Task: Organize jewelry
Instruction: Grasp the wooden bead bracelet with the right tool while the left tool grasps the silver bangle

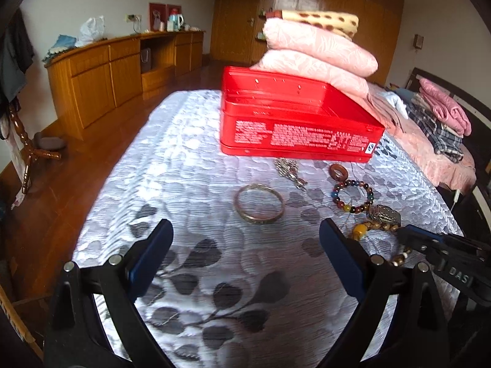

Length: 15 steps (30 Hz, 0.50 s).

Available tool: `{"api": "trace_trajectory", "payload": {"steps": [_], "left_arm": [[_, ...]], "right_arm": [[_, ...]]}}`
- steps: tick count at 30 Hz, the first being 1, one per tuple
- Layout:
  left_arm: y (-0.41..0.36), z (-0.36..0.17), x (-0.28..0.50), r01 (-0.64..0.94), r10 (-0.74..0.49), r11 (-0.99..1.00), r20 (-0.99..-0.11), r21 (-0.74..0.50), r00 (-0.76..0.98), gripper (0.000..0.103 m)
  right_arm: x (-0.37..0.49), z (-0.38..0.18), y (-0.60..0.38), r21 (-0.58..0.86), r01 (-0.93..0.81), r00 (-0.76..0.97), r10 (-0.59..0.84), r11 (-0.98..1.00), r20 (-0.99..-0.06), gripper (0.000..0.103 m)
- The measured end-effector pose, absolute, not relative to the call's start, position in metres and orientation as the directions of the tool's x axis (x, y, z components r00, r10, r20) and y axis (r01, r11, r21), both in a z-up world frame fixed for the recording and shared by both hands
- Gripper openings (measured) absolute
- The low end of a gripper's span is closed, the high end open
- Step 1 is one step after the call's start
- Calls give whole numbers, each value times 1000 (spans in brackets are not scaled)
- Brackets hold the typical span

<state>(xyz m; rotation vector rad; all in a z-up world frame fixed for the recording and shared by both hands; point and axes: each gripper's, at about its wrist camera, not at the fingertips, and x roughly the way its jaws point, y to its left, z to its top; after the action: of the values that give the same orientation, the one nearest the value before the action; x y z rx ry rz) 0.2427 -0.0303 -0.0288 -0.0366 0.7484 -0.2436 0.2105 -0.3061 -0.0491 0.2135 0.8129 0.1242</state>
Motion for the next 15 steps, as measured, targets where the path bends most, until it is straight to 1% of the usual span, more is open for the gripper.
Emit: {"api": "trace_trajectory", "payload": {"steps": [9,10,12,13,15], "left_arm": [[-48,-41,279,174,-204,978,-730,-117,652,92],[-50,-43,281,176,-204,977,-738,-117,643,89],[-53,-49,286,183,-208,976,-762,-119,613,66],[-54,-53,289,177,-199,977,-778,-115,595,66],[-55,-53,288,178,-197,978,-775,-111,600,66]], "right_arm": [[212,-55,-312,259,-33,677,212,965,-705,11],[212,-56,-312,259,-34,676,213,965,-706,11],[214,-58,-313,263,-34,673,217,964,-707,12],[214,-59,-313,267,-34,671,220,963,-708,11],[215,-60,-313,270,-35,670,223,962,-708,11]]}}
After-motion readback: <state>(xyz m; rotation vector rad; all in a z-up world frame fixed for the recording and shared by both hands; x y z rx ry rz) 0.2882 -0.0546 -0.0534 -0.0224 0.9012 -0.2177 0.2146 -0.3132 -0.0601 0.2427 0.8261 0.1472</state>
